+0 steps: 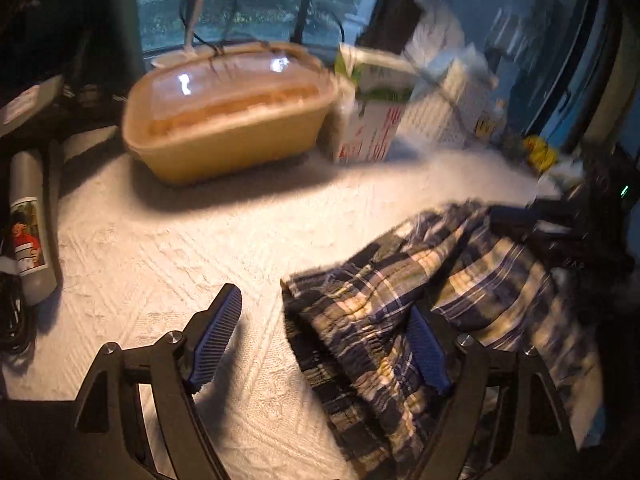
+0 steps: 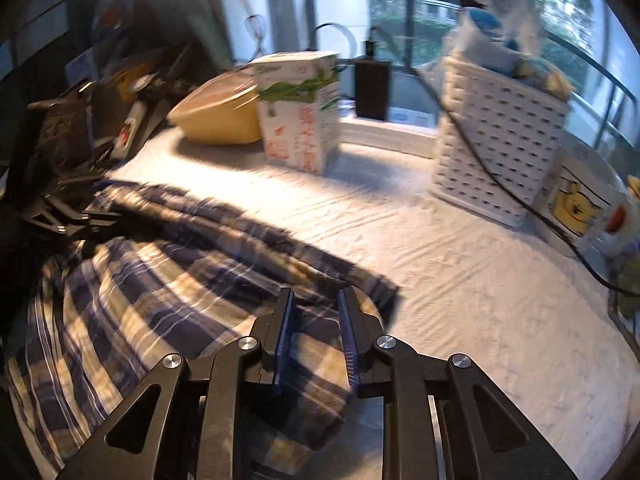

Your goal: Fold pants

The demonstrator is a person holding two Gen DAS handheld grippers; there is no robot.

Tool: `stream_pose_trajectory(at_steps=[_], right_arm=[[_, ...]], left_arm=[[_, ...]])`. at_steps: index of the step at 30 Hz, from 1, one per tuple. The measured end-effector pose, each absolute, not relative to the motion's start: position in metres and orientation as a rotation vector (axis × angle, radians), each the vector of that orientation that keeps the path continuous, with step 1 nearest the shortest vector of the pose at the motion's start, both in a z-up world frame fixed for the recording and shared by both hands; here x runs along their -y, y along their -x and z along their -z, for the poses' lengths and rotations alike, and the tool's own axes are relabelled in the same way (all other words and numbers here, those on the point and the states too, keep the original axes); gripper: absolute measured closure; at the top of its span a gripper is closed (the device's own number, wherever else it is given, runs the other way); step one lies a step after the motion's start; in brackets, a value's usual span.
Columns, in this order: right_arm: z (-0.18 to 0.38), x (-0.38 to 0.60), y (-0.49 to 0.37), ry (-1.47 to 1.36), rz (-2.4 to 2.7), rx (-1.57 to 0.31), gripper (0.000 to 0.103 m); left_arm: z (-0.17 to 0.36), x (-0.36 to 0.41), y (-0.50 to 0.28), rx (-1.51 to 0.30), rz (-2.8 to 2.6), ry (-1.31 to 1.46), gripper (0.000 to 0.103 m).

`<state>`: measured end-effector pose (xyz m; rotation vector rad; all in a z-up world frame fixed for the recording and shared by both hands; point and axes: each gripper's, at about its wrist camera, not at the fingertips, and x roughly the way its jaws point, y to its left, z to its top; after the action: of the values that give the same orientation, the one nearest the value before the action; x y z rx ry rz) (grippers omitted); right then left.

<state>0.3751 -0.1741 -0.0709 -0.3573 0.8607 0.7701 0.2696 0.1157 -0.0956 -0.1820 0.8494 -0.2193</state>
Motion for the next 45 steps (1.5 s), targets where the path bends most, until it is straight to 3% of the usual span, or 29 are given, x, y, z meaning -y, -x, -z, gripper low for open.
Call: stream_pose_trajectory(at_steps=[7, 9, 10, 11, 35, 42, 43, 45], right_arm=[[0.036, 0.2, -0.357, 0.3, -0.689, -0.798, 0.075], [0.027, 0.212, -0.352, 0.269, -0.674, -0.787, 0.059], [0.024, 0.217, -0.349, 0.252, -0.666, -0.785, 0.039], [0.023, 0.222, -0.346, 0.237, -0.659, -0.782, 0.029], [0.06, 0.208, -0.362, 0.156, -0.693, -0.876, 0.029], [0.077, 0.199, -0.369, 0.147, -0.725, -0.924, 0.029], [0.079, 0.198, -0.37, 0.146, -0.726, -0.936, 0.03], [0.08, 0.195, -0.372, 0.132, -0.738, -0.942, 0.03]], left_arm=[[0.066, -0.129, -0.231, -0.771, 0.186, 0.234, 0.023], [0.071, -0.125, -0.223, -0.787, 0.179, 0.234, 0.023], [0.074, -0.121, -0.222, -0.794, 0.176, 0.233, 0.023], [0.077, -0.117, -0.221, -0.801, 0.171, 0.234, 0.023], [0.116, -0.075, -0.256, -0.914, 0.236, 0.155, 0.025], [0.117, -0.075, -0.256, -0.89, 0.257, 0.147, 0.044], [0.117, -0.074, -0.256, -0.884, 0.256, 0.165, 0.053], [0.117, -0.067, -0.255, -0.873, 0.247, 0.164, 0.06]])
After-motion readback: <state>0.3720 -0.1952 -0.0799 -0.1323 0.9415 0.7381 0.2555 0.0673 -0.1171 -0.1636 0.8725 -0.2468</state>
